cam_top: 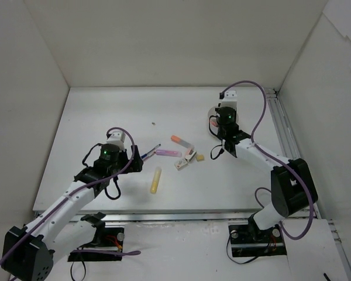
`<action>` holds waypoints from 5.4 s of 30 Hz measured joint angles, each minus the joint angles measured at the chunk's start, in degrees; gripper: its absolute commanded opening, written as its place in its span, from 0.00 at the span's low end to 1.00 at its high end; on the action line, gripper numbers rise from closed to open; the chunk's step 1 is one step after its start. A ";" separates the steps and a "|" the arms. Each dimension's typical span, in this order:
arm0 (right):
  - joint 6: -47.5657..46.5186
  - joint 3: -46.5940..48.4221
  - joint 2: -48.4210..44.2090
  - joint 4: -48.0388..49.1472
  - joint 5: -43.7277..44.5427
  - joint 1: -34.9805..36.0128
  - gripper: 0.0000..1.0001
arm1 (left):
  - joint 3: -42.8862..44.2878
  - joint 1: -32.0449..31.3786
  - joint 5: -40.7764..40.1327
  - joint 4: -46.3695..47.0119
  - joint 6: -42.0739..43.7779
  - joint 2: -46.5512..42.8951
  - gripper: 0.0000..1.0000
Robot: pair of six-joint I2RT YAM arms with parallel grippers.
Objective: Sort the stationery into containers
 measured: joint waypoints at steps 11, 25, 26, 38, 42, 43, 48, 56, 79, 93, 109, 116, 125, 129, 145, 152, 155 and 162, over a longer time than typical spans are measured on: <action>2.43 -1.42 0.79 0.44 -4.13 0.02 0.57 | 0.00 0.00 2.45 -0.31 0.04 -2.43 1.00; -10.25 2.82 -8.87 -19.10 -20.74 14.88 0.98 | -0.39 0.00 3.45 -3.67 -1.25 -9.25 1.00; -10.25 2.45 -8.94 -19.93 -20.55 15.85 0.98 | -0.57 -0.07 4.04 -4.04 -1.27 -9.35 1.00; 3.58 -3.96 -17.62 -24.26 -9.60 16.61 0.98 | -6.10 -15.89 4.50 -0.94 -5.70 3.52 1.00; 6.91 -6.47 -24.15 -24.55 -7.56 16.50 0.98 | -4.68 -20.65 1.33 -0.35 -6.34 11.28 0.93; 7.43 -6.86 -25.42 -24.65 -7.26 16.33 0.98 | -3.98 -21.59 0.48 -0.33 -6.49 13.44 0.92; 9.40 -8.55 -30.56 -25.59 -6.47 15.87 0.98 | -0.24 -23.47 -4.04 -0.07 -6.84 20.37 0.78; 10.19 -9.86 -33.97 -28.26 -6.73 15.39 0.98 | 4.48 -25.40 -8.55 0.81 -7.15 27.65 0.12; -25.49 -14.49 -32.65 -25.03 -52.35 29.05 0.97 | 18.73 -22.67 11.85 -20.26 -4.96 5.84 0.00; -36.13 -11.30 -18.38 -19.17 -45.86 38.27 0.98 | 23.02 -19.67 26.99 -26.99 -3.30 10.49 0.00; -37.94 -11.54 -12.90 -13.88 -44.85 40.35 0.21 | 22.95 -16.76 34.36 -27.04 -0.66 11.43 0.00; -35.82 -14.88 -14.51 -11.41 -45.35 41.38 0.00 | 23.37 -16.46 34.34 -25.92 -0.22 11.41 0.04; -28.89 -16.83 -16.59 -5.49 -38.03 39.80 0.00 | 24.28 -14.40 26.29 -23.87 1.14 10.43 1.00; -24.98 -18.64 -17.77 -0.04 -32.83 31.67 0.00 | 25.00 -12.83 21.31 -22.43 1.16 4.11 1.00; -9.81 -12.00 -6.05 13.53 -21.24 -10.25 0.00 | 21.03 -3.96 5.31 -19.69 -0.11 -8.59 1.00; -6.43 -9.99 2.67 17.79 -24.81 -13.81 0.00 | 19.78 -3.39 3.74 -19.17 -0.09 -8.33 1.00; -4.37 -9.70 4.90 22.16 -25.07 -13.94 0.00 | 19.12 -3.30 3.19 -18.45 -0.09 -9.25 1.00; 1.42 -9.73 13.42 37.42 -24.09 -14.19 0.01 | 16.74 -3.30 2.89 -17.33 -0.09 -10.54 1.00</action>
